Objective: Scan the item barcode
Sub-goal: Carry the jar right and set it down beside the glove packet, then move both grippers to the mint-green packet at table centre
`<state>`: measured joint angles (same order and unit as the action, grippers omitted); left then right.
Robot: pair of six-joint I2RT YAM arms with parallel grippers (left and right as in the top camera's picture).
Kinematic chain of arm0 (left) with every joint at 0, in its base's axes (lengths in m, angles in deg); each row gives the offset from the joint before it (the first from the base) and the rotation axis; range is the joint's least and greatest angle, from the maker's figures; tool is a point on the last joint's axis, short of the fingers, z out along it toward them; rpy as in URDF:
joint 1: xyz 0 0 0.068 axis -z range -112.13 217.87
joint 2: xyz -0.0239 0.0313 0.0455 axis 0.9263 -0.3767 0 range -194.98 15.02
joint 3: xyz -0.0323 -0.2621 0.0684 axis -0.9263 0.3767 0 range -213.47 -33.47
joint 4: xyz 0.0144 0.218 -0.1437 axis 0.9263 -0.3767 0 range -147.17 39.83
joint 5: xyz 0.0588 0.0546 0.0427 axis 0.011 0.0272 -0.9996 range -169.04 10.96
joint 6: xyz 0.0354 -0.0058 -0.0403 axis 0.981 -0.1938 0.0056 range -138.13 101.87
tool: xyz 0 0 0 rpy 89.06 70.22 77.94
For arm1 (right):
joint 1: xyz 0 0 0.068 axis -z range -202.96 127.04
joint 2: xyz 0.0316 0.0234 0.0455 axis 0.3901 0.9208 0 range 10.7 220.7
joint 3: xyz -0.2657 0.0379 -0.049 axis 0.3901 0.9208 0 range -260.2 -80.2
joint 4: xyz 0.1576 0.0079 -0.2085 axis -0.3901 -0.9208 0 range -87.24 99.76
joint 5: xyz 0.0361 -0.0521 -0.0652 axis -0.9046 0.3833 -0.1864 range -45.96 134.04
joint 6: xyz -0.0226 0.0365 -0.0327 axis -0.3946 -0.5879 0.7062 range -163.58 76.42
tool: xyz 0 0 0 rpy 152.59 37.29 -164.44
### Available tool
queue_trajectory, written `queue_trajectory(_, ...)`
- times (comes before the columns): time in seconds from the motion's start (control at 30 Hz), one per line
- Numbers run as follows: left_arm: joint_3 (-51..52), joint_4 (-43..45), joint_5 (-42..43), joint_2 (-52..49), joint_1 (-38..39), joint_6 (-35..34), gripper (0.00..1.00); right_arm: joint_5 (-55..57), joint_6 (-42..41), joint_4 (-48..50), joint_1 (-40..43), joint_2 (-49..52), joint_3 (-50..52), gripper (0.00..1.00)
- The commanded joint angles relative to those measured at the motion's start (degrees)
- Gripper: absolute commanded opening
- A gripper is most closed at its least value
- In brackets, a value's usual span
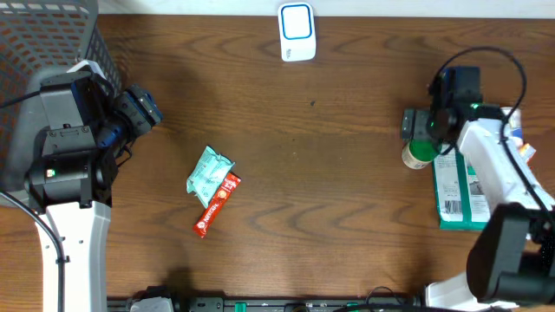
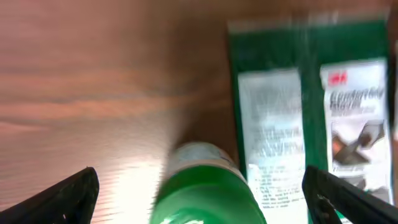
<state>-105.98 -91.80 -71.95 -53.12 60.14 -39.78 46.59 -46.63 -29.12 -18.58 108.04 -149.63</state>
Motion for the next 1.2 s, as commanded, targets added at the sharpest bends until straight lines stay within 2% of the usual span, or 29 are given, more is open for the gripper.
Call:
queue_trajectory(0.0,-0.1,0.0,-0.7,0.0,-0.2,-0.1,0.81,-13.4,-0.8,-2.1,0.0,-6.2,-7.9,0.99)
queue_trajectory(0.13,-0.1,0.0,-0.7,0.0,-0.2,-0.1,0.81,-28.0,-0.8,-2.8,0.0,-9.2,-8.8,0.99)
queue_trajectory(0.33,-0.1,0.3,-0.7,0.0,-0.2,-0.1,0.81,-36.3,-0.8,-9.9,-0.6,-9.8,-8.6,0.99)
queue_trajectory(0.37,-0.1,0.9,-0.7,0.0,-0.2,-0.1,0.99,-38.0,-0.8,-10.5,-1.7,-9.8,-7.9,0.99)
queue_trajectory(0.43,-0.1,1.6,-0.7,0.0,-0.2,-0.1,0.98,-38.2,-1.8,-10.1,-3.7,-9.8,-6.8,0.99)
queue_trajectory(0.6,1.4,-5.2,-0.3,-2.0,0.6,-0.1,0.98,-38.2,-6.4,-5.9,-11.5,-9.6,-3.5,0.95)
queue_trajectory(0.7,3.8,-10.1,-0.3,-6.0,0.6,-0.1,0.98,-35.7,-8.8,0.1,-18.6,-9.6,0.4,0.82)
queue_trajectory(0.8,4.1,-13.9,-0.2,-11.2,0.6,-0.1,0.98,-30.5,-16.3,5.5,-25.5,-9.6,5.0,0.8)
queue_trajectory(0.83,4.1,-14.3,1.0,-13.7,0.7,1.2,0.69,-28.4,-20.4,9.3,-28.8,-9.6,7.6,0.8)
queue_trajectory(0.87,4.1,-14.3,2.4,-16.3,1.5,3.6,0.35,-26.3,-23.9,14.6,-32.4,-9.6,10.7,0.78)
queue_trajectory(0.93,4.1,-14.3,2.8,-20.8,3.2,4.0,0.19,-22.7,-26.1,21.9,-37.1,-9.6,14.8,0.71)
queue_trajectory(0.97,4.1,-14.2,2.8,-22.4,4.1,4.1,0.11,-21.0,-26.5,24.4,-38.9,-9.6,16.3,0.64)
queue_trajectory(1.0,4.1,-13.9,2.7,-25.1,5.5,4.8,0.08,-18.7,-27.7,27.1,-41.0,-9.6,18.0,0.53)
queue_trajectory(1.03,4.1,-13.6,2.7,-26.7,6.4,5.4,0.08,-17.4,-28.5,28.1,-41.9,-9.6,18.9,0.47)
queue_trajectory(1.1,4.1,-12.9,2.3,-31.2,7.8,5.4,0.09,-13.5,-30.7,28.7,-44.1,-9.6,20.3,0.28)
queue_trajectory(1.17,4.2,-12.2,2.3,-35.7,8.1,5.0,0.09,-12.9,-30.8,28.7,-44.9,-9.6,20.8,0.26)
